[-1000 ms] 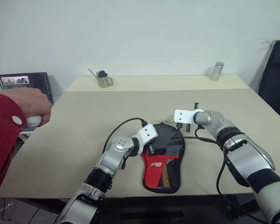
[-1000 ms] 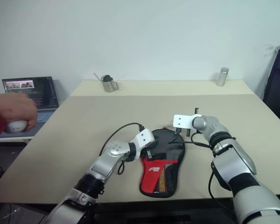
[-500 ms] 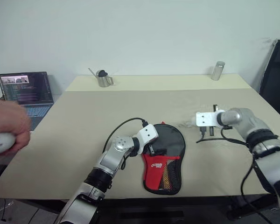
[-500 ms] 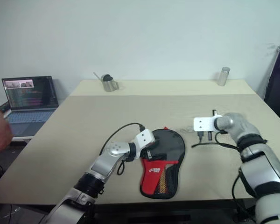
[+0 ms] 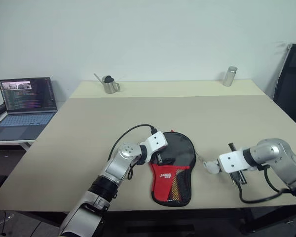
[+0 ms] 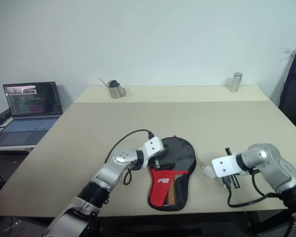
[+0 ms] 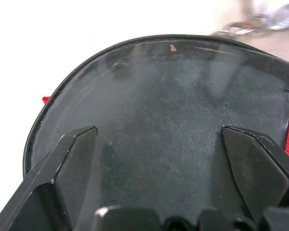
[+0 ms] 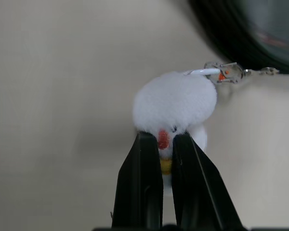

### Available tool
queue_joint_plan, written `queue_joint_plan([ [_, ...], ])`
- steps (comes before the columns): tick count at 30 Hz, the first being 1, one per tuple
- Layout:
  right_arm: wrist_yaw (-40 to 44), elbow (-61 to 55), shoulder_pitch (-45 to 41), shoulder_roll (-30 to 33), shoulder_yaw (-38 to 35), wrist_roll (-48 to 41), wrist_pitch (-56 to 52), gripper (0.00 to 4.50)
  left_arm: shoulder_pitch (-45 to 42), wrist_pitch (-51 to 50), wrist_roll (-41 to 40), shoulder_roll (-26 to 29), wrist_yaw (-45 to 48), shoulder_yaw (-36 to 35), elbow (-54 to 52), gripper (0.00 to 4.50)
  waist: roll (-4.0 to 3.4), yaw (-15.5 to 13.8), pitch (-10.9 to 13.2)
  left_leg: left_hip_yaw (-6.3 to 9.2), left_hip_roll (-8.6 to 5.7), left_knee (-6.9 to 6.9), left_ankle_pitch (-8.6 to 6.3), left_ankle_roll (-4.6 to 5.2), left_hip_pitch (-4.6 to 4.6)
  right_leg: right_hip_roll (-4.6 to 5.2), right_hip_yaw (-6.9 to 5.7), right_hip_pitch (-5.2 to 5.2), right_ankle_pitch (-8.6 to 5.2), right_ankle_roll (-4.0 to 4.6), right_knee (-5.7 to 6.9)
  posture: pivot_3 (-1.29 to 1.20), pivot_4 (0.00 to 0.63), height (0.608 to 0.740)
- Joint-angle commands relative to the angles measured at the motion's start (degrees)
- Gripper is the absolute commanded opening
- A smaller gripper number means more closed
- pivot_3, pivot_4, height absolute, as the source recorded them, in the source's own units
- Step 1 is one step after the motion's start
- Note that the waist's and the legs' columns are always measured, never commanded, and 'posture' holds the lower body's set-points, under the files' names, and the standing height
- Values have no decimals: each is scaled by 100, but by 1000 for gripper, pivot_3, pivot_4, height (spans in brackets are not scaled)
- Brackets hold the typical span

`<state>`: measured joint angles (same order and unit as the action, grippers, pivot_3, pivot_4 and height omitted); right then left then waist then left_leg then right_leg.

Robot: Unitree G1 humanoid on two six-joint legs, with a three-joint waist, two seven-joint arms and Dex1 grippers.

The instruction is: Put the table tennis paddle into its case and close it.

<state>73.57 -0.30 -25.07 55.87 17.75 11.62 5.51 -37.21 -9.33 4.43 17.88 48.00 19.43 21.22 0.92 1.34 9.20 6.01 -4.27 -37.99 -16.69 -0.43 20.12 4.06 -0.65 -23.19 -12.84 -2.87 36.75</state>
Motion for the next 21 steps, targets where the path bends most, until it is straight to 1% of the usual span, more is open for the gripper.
queue_joint_plan([
  [1, 404, -645, 411, 101, 131, -278, -145, 9, 141, -124, 311, 117, -42, 194, 484, 4500, 3, -6, -1, 1, 0, 0, -1, -1, 0, 0, 0, 0, -1, 0, 0, 0, 150, 740],
  [5, 659, -1226, 818, 295, 151, -451, -183, 9, 71, -115, 303, 78, -22, 232, 565, 4500, 8, -44, -5, 4, 1, 1, -4, -6, -1, 0, -2, 1, -8, 0, -1, 0, 150, 740],
  [9, 910, -1891, 1290, 450, 337, -621, 6, 9, -28, -57, 314, 20, 35, 306, 703, 4500, 14, -117, -9, 6, 2, 2, -6, -9, -1, 0, -5, 1, -15, -4, 0, 0, 150, 740],
  [12, 1015, -2186, 1462, 485, 455, -613, 78, 9, -69, -18, 323, 11, 67, 350, 778, 4500, 28, -137, -20, 12, 4, 2, -10, -15, -1, 0, -10, 3, -25, -4, 0, 0, 150, 740],
  [16, 1217, -2569, 1579, 517, 531, -687, -112, 9, -106, 6, 356, 20, 104, 374, 851, 4500, 37, -145, -26, 15, 4, 2, -17, -16, -1, 0, -12, 3, -34, -4, 0, 0, 150, 740],
  [21, 1417, -3049, 1925, 669, 730, -709, -148, 9, -97, -82, 364, 64, 178, 433, 773, 4500, 47, -178, -49, 19, 4, 3, -32, -16, 0, 0, -16, 3, -54, -5, 0, 0, 150, 740],
])
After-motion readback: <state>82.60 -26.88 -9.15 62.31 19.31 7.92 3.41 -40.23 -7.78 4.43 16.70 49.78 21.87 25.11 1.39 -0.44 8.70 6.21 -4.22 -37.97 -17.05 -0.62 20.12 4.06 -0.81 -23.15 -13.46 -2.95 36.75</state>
